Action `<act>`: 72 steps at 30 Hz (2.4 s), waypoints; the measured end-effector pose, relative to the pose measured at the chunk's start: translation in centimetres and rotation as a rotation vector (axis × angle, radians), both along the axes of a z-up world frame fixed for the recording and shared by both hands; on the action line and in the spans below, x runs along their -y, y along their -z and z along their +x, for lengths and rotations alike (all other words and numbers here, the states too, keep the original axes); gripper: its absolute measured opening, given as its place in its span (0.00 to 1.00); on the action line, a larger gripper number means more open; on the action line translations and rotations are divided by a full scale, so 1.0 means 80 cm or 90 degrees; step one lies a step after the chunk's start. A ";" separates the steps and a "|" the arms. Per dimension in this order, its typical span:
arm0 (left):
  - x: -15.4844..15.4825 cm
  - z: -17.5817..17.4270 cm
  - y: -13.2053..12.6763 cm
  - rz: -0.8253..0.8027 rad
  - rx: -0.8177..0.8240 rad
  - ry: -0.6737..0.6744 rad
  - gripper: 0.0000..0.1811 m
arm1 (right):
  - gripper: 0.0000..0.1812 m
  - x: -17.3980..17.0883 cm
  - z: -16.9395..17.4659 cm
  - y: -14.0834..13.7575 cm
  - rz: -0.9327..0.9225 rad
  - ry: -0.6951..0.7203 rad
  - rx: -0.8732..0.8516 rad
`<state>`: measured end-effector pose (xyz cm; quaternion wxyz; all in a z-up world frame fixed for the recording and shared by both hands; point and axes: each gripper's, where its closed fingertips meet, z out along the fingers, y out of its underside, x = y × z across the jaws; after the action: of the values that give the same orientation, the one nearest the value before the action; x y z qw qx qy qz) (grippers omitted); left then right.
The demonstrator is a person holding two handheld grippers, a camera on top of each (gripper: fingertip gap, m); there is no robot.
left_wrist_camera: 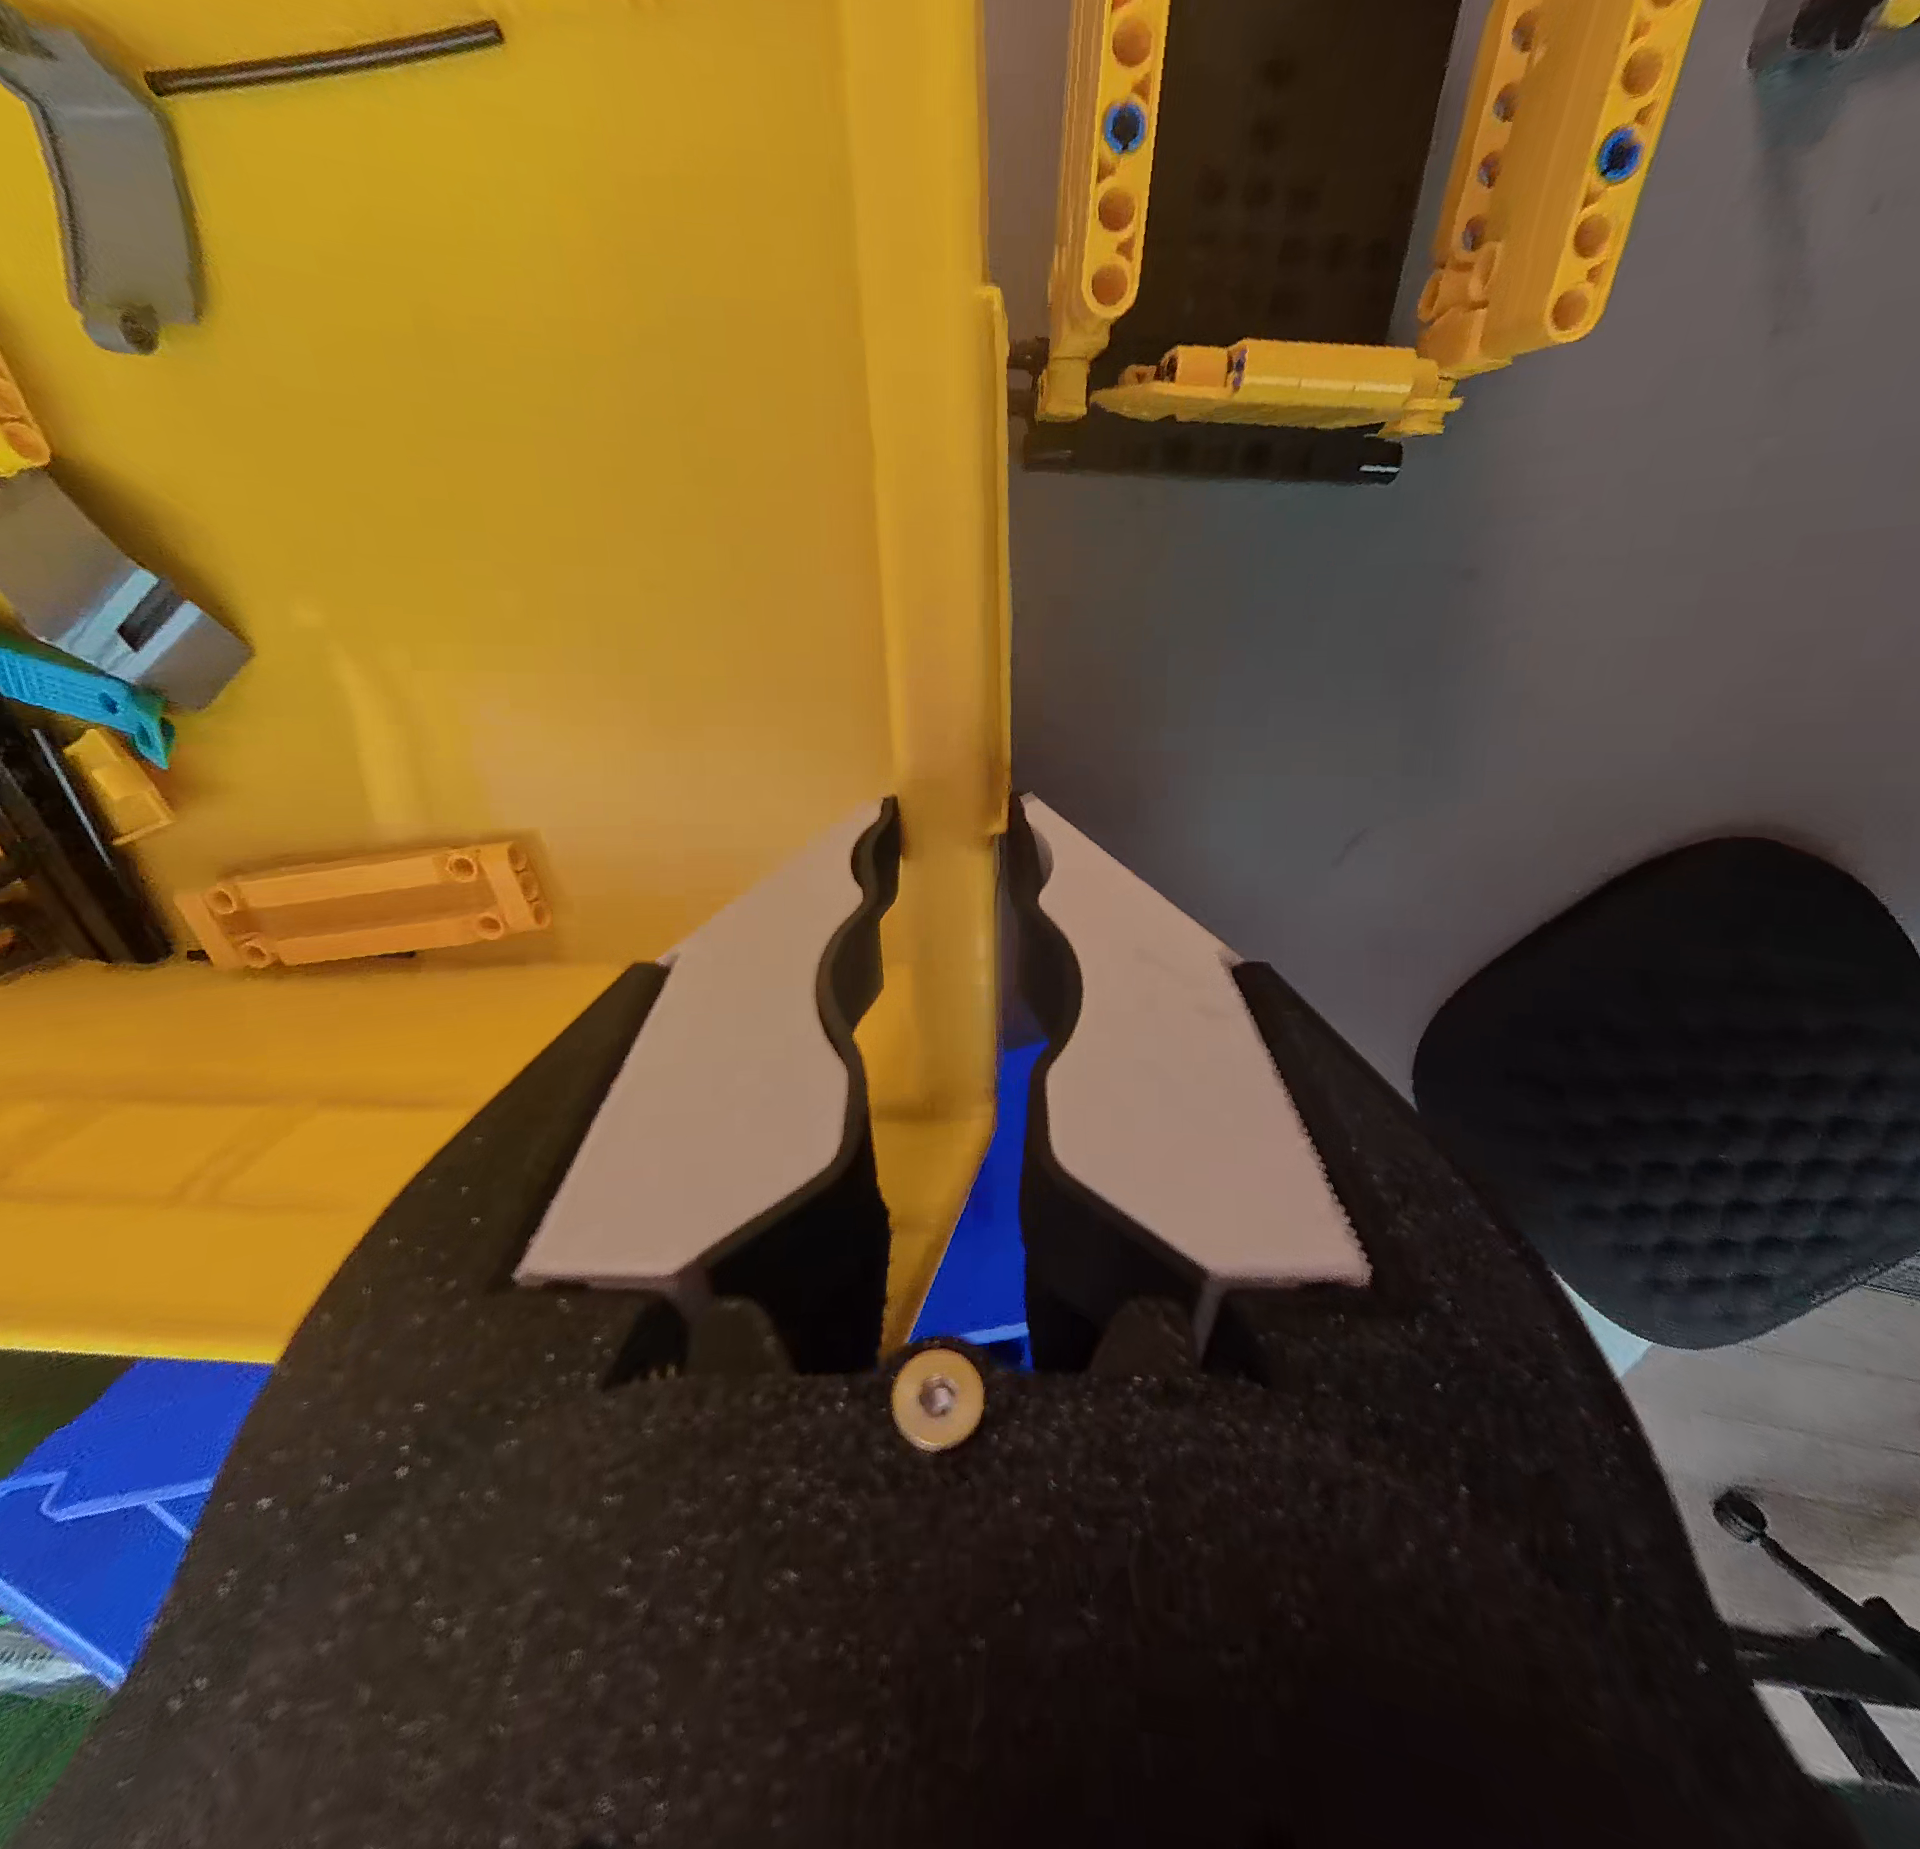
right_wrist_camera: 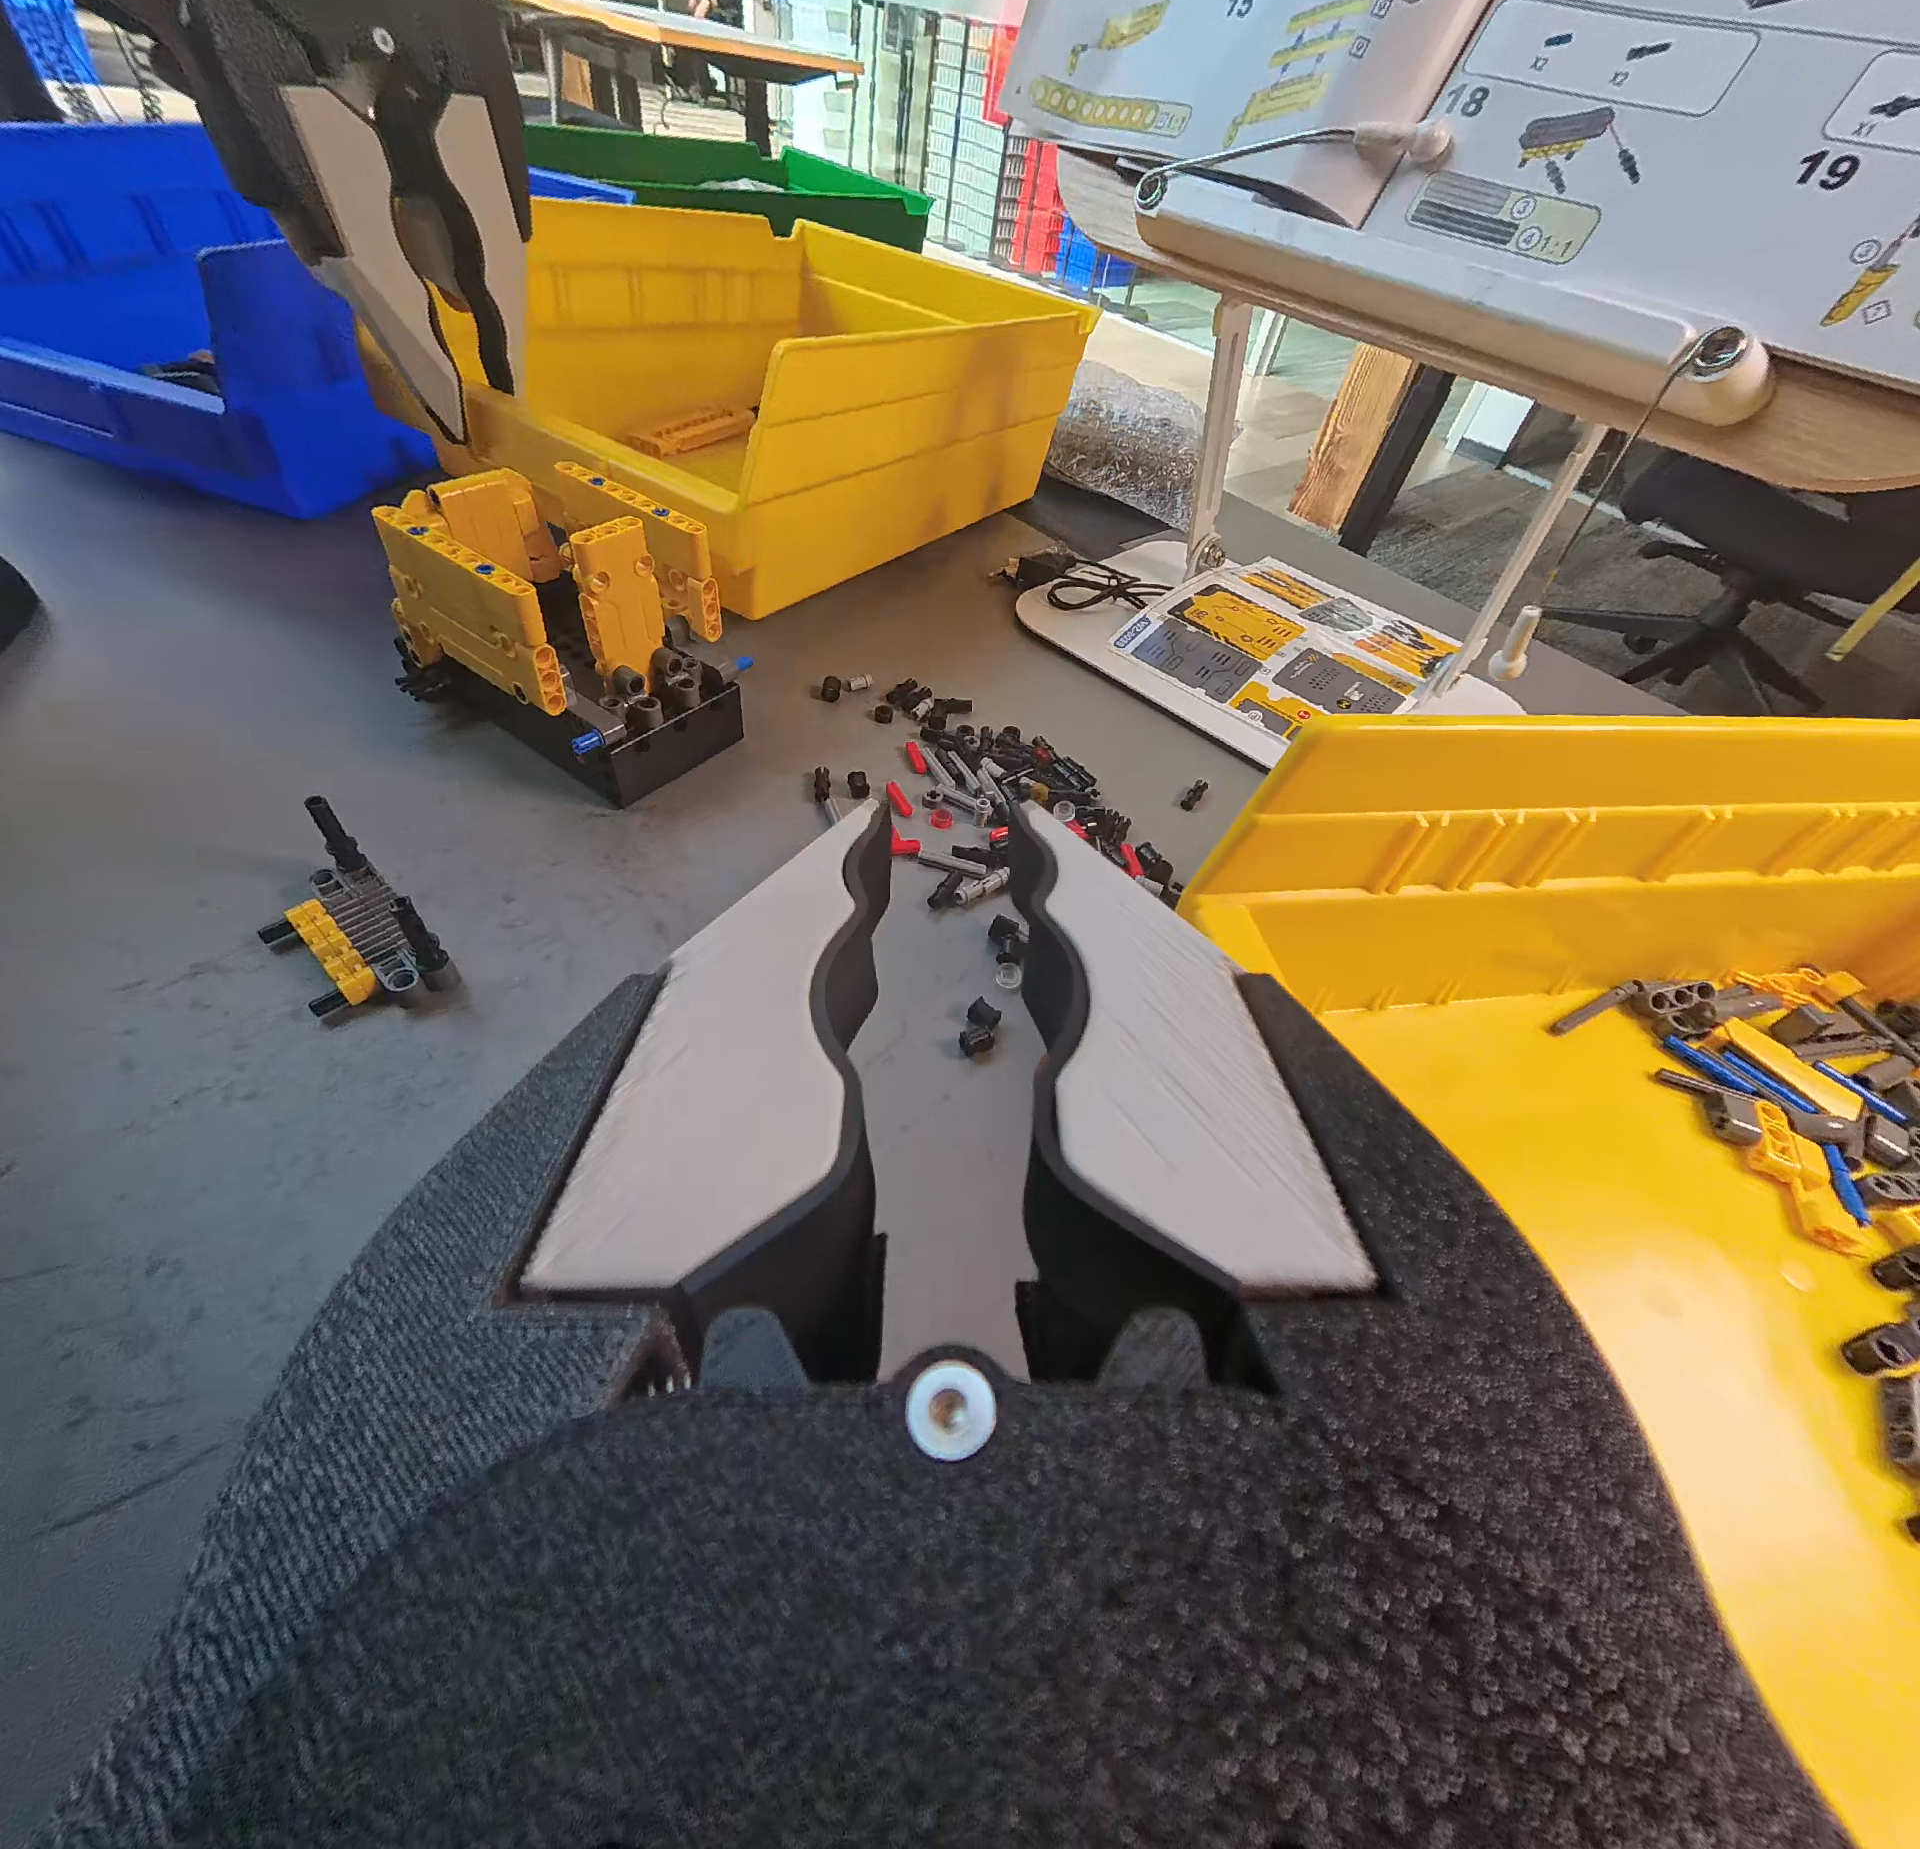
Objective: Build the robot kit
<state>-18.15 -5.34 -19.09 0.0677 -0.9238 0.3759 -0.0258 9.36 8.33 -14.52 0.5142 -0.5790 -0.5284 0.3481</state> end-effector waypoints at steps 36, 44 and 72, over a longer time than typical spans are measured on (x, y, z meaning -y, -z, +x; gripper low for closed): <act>0.237 -0.090 0.036 0.063 -0.004 -0.278 0.12 | 0.20 -0.014 0.013 -0.030 0.003 0.027 -0.081; 0.225 -0.081 -0.095 0.158 0.095 -0.286 0.14 | 0.19 -0.013 0.008 -0.015 0.001 0.018 -0.052; 0.206 -0.054 0.021 0.215 0.064 -0.373 0.10 | 0.18 -0.010 0.006 0.002 0.001 0.010 -0.022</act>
<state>-22.48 -21.78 -20.81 0.2427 -0.9659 0.0900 0.0118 9.83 9.17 -14.69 0.5266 -0.5768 -0.5148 0.3536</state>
